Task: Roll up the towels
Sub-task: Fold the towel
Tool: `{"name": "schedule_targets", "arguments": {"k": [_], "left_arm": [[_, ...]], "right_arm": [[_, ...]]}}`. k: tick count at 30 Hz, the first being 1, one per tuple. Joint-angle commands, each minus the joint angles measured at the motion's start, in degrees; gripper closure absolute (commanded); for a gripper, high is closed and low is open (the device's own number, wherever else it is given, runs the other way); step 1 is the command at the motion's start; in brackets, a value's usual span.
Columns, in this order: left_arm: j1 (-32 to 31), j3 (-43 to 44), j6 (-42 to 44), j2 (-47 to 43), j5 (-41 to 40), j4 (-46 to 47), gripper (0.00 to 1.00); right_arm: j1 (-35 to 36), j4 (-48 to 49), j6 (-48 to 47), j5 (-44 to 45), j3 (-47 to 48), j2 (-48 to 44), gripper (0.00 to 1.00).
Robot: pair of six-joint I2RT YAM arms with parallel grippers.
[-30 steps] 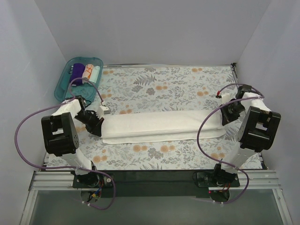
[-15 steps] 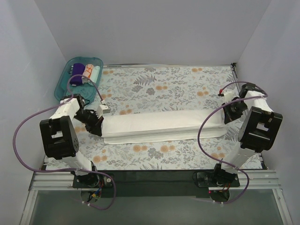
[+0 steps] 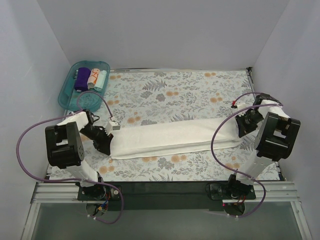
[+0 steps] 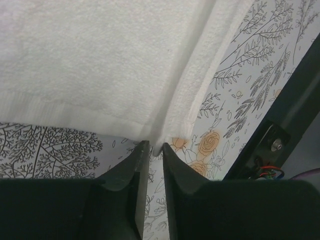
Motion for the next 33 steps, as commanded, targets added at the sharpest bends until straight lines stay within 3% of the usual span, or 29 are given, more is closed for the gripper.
{"name": "schedule_targets", "arguments": {"k": [1, 4, 8, 11, 14, 19, 25, 30, 33], "left_arm": [[0.00, 1.47, 1.76, -0.62, -1.43, -0.01, 0.81], [0.09, 3.84, 5.19, -4.48, 0.32, -4.76, 0.74], [0.09, 7.97, 9.06, -8.09, 1.65, -10.48, 0.70], [0.00, 11.92, 9.33, -9.06, 3.22, -12.86, 0.69], [-0.09, 15.62, 7.58, -8.89, 6.73, -12.52, 0.69], [-4.38, 11.87, -4.16, -9.58, 5.27, -1.05, 0.72], [-9.05, 4.38, -14.57, -9.51, 0.51, 12.96, 0.76], [-9.58, 0.34, -18.00, -5.91, -1.94, 17.53, 0.78], [-9.67, -1.85, -19.41, -4.15, -6.60, 19.56, 0.78]], "right_arm": [[-0.62, 0.12, -1.29, 1.22, 0.72, 0.46, 0.84], [-0.70, -1.99, -2.25, 0.95, 2.56, -1.12, 0.70], [-1.06, -5.50, -4.36, -1.41, 6.06, -3.67, 0.69], [-1.14, -10.51, -5.33, -4.66, 9.84, -4.55, 0.59], [-1.14, -12.10, -5.25, -8.44, 11.96, -5.17, 0.57], [0.08, -12.54, -1.12, -11.27, 15.31, -0.70, 0.66], [3.60, -7.10, 1.78, -8.55, 7.16, 2.03, 0.73], [3.60, -1.75, 2.49, -1.26, 1.78, 3.35, 0.73], [3.69, 1.42, 3.45, 2.79, 0.02, 4.23, 0.68]]}}
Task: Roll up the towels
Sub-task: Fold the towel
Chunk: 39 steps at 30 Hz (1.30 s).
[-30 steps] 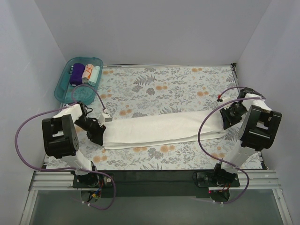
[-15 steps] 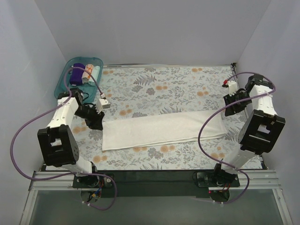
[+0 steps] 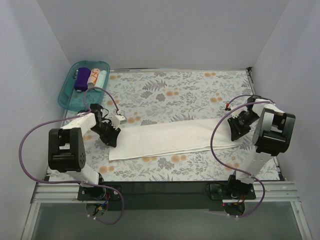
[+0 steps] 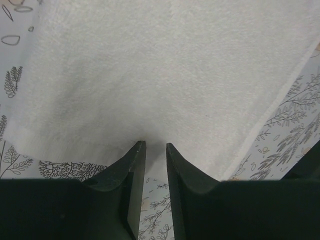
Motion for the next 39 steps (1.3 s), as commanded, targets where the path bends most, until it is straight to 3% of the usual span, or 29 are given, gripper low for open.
{"name": "schedule_targets", "arguments": {"k": [1, 10, 15, 18, 22, 29, 33, 35, 39], "left_arm": [[-0.36, -2.19, -3.54, 1.43, -5.82, 6.82, 0.78], [-0.18, 2.72, -10.38, 8.02, -13.74, 10.17, 0.80], [1.31, 1.67, -12.77, 6.71, -18.92, 13.07, 0.81], [1.93, 2.37, -12.16, 4.78, -16.39, 11.51, 0.81], [1.06, 3.87, -10.31, 3.02, -3.92, 7.28, 0.79], [-3.17, -0.26, -12.16, 0.91, -5.74, 9.91, 0.74], [-3.26, -2.19, -12.60, 0.56, -6.45, 11.49, 0.73], [-3.26, -2.28, -12.77, 0.47, -6.10, 11.49, 0.73], [-3.26, -1.75, -12.51, 0.64, -6.97, 11.14, 0.73]], "right_arm": [[-0.22, 5.32, 1.68, 5.35, -0.57, 0.41, 0.67], [6.62, 8.31, 11.26, 2.98, 10.57, 8.22, 0.66], [7.42, 7.79, 13.81, 3.42, 18.14, 12.36, 0.66], [7.34, 5.95, 13.82, 3.42, 20.43, 11.84, 0.66], [5.41, 3.40, 15.30, -0.08, 21.83, 7.19, 0.66], [1.63, -2.66, 20.14, -1.06, 24.04, 7.44, 0.65], [-0.04, -3.46, 20.23, -0.36, 22.46, 9.55, 0.54], [-0.66, -3.64, 20.67, -1.84, 22.11, 10.25, 0.53], [-0.93, -4.17, 21.02, -4.04, 21.75, 11.22, 0.63]]}}
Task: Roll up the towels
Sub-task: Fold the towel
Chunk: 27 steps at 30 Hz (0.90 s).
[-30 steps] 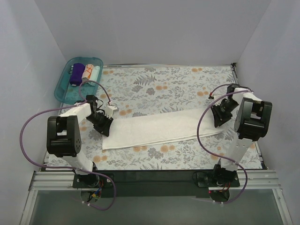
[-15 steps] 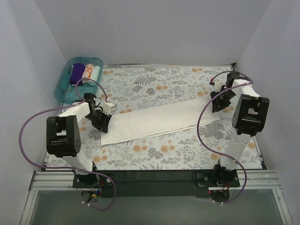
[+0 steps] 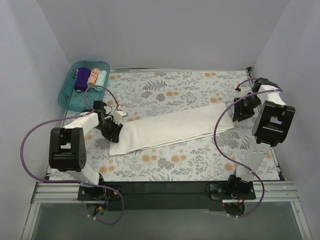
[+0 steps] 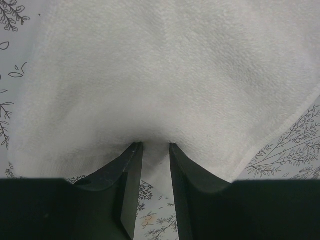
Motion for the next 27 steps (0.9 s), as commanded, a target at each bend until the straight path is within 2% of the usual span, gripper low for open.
{"name": "schedule_targets", "arguments": {"k": [1, 3, 5, 8, 10, 15, 17, 23, 26, 27], "left_arm": [[-0.20, -1.01, 0.17, -0.93, -0.94, 1.24, 0.73], [-0.20, -0.84, 0.26, -0.67, -1.03, 1.24, 0.73], [-0.20, -0.66, 0.08, -0.40, -1.21, 1.24, 0.73], [-0.20, -0.40, -0.18, -0.05, -1.99, 1.33, 0.73], [-0.20, -0.13, -0.36, -0.05, -2.44, 1.42, 0.72], [-0.20, 0.92, 0.17, -0.75, -2.00, 0.10, 0.70], [-0.20, 1.45, 0.43, -1.54, -1.30, -0.16, 0.70], [-0.20, 3.21, 1.48, -4.44, 6.17, -2.71, 0.66], [0.15, 3.38, 2.54, -5.85, 7.93, -3.07, 0.59], [0.24, 3.47, 2.72, -6.64, 8.11, -3.15, 0.59]], "right_arm": [[-0.05, -2.48, 1.22, -3.33, -1.09, 0.69, 0.65], [-0.05, -2.83, 1.13, -4.20, -1.53, 0.51, 0.71], [0.03, -3.18, 1.04, -4.38, -2.49, 0.51, 0.71], [-0.05, -3.19, 0.96, -4.30, -3.55, 0.78, 0.67], [0.03, -3.01, 1.04, -3.68, -3.90, 0.95, 0.61], [-0.05, -2.84, 1.04, -2.28, -3.91, 1.04, 0.59], [-0.05, -2.75, 1.04, -2.10, -3.82, 1.30, 0.59], [0.12, -2.92, 0.78, -4.56, -4.25, 2.01, 0.69], [0.04, -2.84, 0.52, -4.65, -4.69, 2.45, 0.69], [0.04, -2.75, 0.60, -4.39, -4.61, 2.79, 0.66]]}}
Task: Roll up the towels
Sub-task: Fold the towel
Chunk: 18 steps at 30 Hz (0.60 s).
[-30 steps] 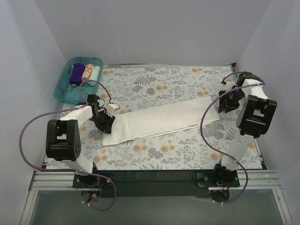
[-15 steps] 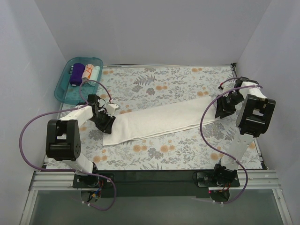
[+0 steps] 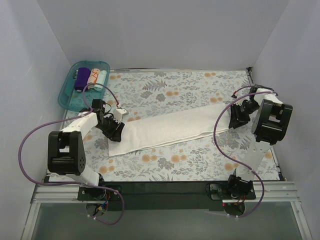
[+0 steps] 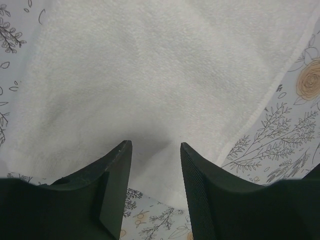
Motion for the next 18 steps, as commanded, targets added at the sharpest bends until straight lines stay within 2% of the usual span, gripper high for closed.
{"name": "schedule_targets", "arguments": {"k": [1, 3, 8, 11, 12, 13, 15, 16, 18], "left_arm": [[0.31, 2.31, 1.93, -5.05, 4.70, -0.66, 0.59], [0.48, 3.10, 2.37, -5.49, 5.23, -1.54, 0.58], [0.49, 4.51, 4.39, -7.24, 8.21, -3.12, 0.57], [0.49, 4.16, 8.42, -9.44, 8.66, -3.91, 0.55], [0.49, 3.81, 9.91, -10.31, 8.57, -4.61, 0.32], [0.49, 2.76, 14.11, -11.19, 8.40, -4.97, 0.31], [0.49, 1.27, 18.96, -14.97, 7.26, -6.02, 0.29], [0.49, -0.74, 21.77, -16.20, 6.64, -6.11, 0.14], [0.31, -2.60, 28.89, -19.18, 3.76, -6.72, 0.13]], "right_arm": [[-0.03, -0.45, -0.16, -0.89, -0.34, 0.53, 0.64], [-0.12, -0.10, 0.01, -0.10, -0.08, 0.18, 0.60], [-0.12, 0.43, 0.45, -0.18, 0.01, 0.00, 0.60], [-0.03, 0.25, 0.54, -1.67, 0.01, 0.09, 0.80], [-0.12, 0.17, 0.63, -2.02, 0.18, -0.26, 0.92], [-0.12, -0.18, 0.63, -2.55, 0.18, -0.61, 0.97], [-0.03, -0.54, 0.72, -4.04, 0.79, -1.58, 0.99], [-0.03, -1.15, 0.72, -4.48, 1.15, -1.85, 0.99], [-0.12, -1.77, 0.63, -5.63, 1.59, -2.63, 0.99]]}}
